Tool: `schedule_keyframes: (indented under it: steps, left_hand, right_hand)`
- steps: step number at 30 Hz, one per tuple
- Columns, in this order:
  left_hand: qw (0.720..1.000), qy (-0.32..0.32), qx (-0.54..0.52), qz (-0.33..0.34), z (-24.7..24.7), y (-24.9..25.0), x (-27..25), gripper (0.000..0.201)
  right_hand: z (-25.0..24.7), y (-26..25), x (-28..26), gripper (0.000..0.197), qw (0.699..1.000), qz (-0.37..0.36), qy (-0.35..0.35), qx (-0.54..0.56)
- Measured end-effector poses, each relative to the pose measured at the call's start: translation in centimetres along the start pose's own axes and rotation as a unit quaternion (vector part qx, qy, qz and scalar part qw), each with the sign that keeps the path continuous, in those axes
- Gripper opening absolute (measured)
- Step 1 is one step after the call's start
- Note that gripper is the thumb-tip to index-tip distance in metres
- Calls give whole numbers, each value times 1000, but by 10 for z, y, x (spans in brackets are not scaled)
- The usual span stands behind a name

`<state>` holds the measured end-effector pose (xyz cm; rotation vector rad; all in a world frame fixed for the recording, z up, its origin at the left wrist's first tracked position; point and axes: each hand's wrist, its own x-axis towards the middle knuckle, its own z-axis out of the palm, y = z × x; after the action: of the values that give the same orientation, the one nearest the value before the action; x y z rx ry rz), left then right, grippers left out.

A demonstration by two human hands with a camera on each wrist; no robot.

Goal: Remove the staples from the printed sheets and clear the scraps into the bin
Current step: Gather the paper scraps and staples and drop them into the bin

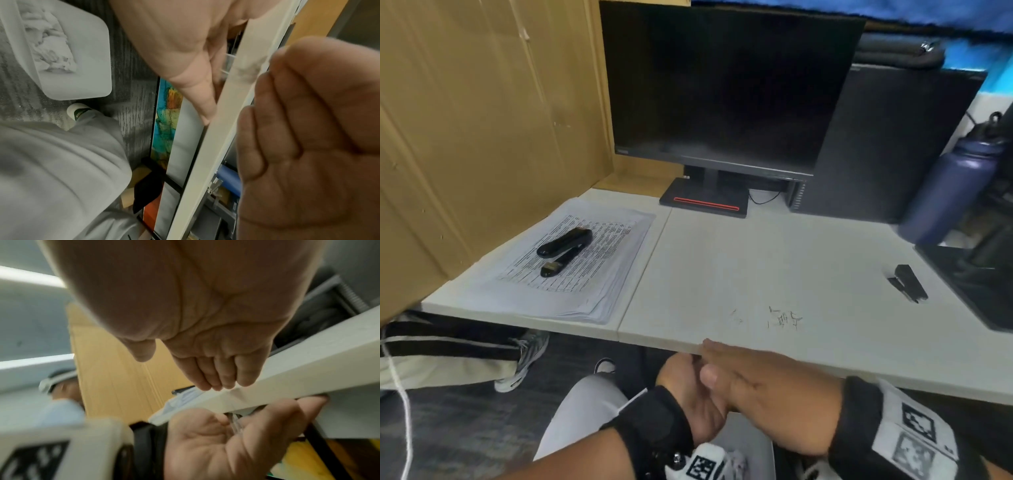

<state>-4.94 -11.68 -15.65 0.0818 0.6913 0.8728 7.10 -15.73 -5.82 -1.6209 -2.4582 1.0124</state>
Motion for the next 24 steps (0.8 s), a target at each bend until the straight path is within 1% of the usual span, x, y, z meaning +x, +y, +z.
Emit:
schedule_keyframes:
  steps: [2, 4, 7, 9, 11, 13, 15, 16, 17, 18, 19, 20, 21, 22, 23, 24]
  left_hand:
    - [1000, -15, -3, -19, 0, 6, -1, 47]
    - [999, -19, -30, -23, -2, 10, 1, 47]
    - [998, -20, -44, -29, -1, 10, 2, 50]
    - [999, -24, -27, -39, -5, 10, 4, 50]
    - [999, -21, -7, -37, -7, 12, 2, 47]
    - [999, -20, 16, -34, -6, 13, 0, 46]
    - [999, -2, 18, -43, -7, 12, 0, 46]
    - [999, 3, 16, -46, -8, 11, 1, 46]
    - [999, 2, 17, -44, -9, 10, 3, 48]
    - [999, -9, 10, -42, -7, 10, 2, 50]
    - [999, -14, -2, -42, -7, 9, 2, 51]
    - [999, -18, -9, -49, -7, 7, 4, 52]
    - [998, -18, -9, -56, -7, 5, 6, 53]
    - [998, -12, -2, -60, -9, 5, 11, 52]
    - [998, 3, 14, -60, -11, 4, 16, 51]
    - [997, 18, 32, -66, -16, 3, 25, 48]
  right_hand:
    - [-8, 5, -1, 57, 999, 22, 22, 16]
    - [-14, 16, 8, 56, 997, 51, 49, -13]
    - [-17, 30, 30, 65, 992, 96, 37, -78]
    - [-14, 34, 40, 69, 988, 105, 28, -110]
    - [-6, 32, 38, 68, 987, 81, 25, -137]
    - [5, 27, 24, 65, 990, 36, 14, -139]
    - [13, 23, 3, 66, 995, 1, 4, -100]
    - [14, 24, -5, 70, 998, -9, 11, -67]
    - [14, 30, -12, 76, 999, -16, 30, -32]
    - [13, 38, -18, 81, 998, -20, 63, -1]
    - [11, 48, -24, 82, 994, -18, 103, 15]
    - [8, 58, -29, 76, 990, -9, 140, 23]
    - [7, 66, -36, 62, 984, 3, 172, 37]
    - [7, 75, -42, 42, 979, 13, 193, 70]
    - [8, 83, -45, 25, 974, 21, 197, 111]
    - [11, 92, -48, 13, 973, 30, 179, 142]
